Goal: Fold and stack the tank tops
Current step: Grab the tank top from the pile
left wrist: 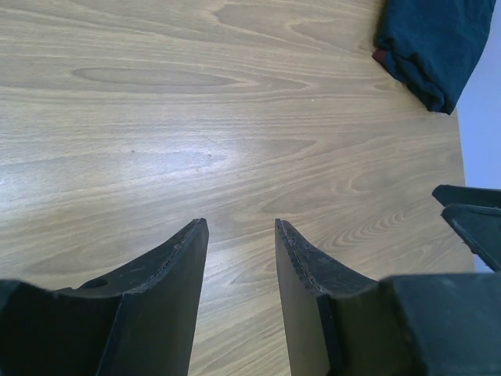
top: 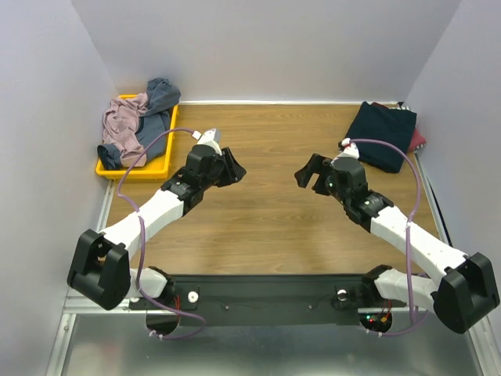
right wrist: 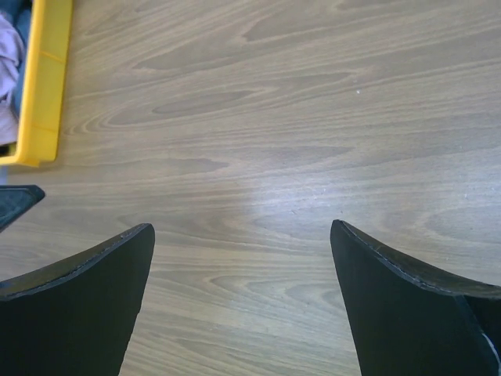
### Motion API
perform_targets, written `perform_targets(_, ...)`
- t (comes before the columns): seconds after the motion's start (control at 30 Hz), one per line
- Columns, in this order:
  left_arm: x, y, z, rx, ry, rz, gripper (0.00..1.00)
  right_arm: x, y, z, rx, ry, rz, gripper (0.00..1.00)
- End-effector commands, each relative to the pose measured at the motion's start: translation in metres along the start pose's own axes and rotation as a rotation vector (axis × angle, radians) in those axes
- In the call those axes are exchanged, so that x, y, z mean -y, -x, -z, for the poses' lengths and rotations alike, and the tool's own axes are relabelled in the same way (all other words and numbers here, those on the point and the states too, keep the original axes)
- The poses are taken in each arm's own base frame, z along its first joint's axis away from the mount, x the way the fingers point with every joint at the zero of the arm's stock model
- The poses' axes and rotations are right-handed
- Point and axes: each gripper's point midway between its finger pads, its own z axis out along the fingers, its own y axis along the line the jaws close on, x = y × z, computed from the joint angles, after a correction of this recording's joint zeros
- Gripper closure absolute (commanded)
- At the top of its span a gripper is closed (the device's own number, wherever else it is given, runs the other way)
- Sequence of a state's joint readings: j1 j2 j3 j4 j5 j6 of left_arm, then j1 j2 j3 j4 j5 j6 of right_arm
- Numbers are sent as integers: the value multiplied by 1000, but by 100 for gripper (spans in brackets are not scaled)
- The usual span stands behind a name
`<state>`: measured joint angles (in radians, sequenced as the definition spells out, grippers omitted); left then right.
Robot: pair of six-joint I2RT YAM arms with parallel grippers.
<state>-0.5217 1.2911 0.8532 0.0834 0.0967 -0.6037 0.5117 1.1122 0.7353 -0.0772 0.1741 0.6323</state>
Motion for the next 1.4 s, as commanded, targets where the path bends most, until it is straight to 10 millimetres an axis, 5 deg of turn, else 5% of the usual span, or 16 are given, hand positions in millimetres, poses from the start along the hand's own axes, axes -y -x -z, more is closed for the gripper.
perform_targets(0.0, 23, 32, 13, 89, -45, -10, 49, -11, 16, 9, 57, 52, 1, 0)
perform_targets(0.23, 21, 45, 14, 112, 8, 1, 49, -19, 10, 12, 13, 98, 46, 0)
perform_targets(0.33, 7, 68, 14, 168, 117, 25, 49, -22, 7, 10, -15, 111, 55, 0)
perform_targets(0.37, 10, 92, 17, 213, 133, 50, 49, -25, 1, 8, -45, 124, 60, 0)
perform_targets(0.4, -19, 101, 11, 203, 226, 121, 49, -26, -2, 7, -60, 130, 62, 0)
perform_targets(0.47, -26, 142, 15, 257, 247, 181, 49, -30, -4, 3, -84, 145, 64, 0)
perform_targets(0.53, -61, 163, 13, 290, 352, 239, 49, -33, -15, -3, -132, 158, 67, 0)
perform_targets(0.57, -85, 192, 25, 361, 417, 285, 49, -34, -18, -5, -147, 166, 68, 0)
perform_targets(0.63, -141, 212, 37, 442, 583, 366, 49, -33, -24, -12, -174, 160, 72, 0)
perform_targets(0.67, -152, 227, 41, 486, 600, 387, 49, -34, -24, -14, -178, 161, 74, 0)
perform_targets(0.83, -232, 263, 14, 492, 682, 448, 51, -35, -26, -22, -194, 152, 78, 0)
perform_targets(1.07, -297, 267, 31, 556, 989, 526, 50, -29, -38, -27, -232, 142, 82, 0)
perform_targets(1.23, -333, 225, 58, 562, 1214, 659, 50, -24, -44, -29, -245, 129, 86, 0)
perform_targets(1.37, -351, 206, 62, 546, 1233, 675, 50, -23, -50, -31, -266, 132, 84, 0)
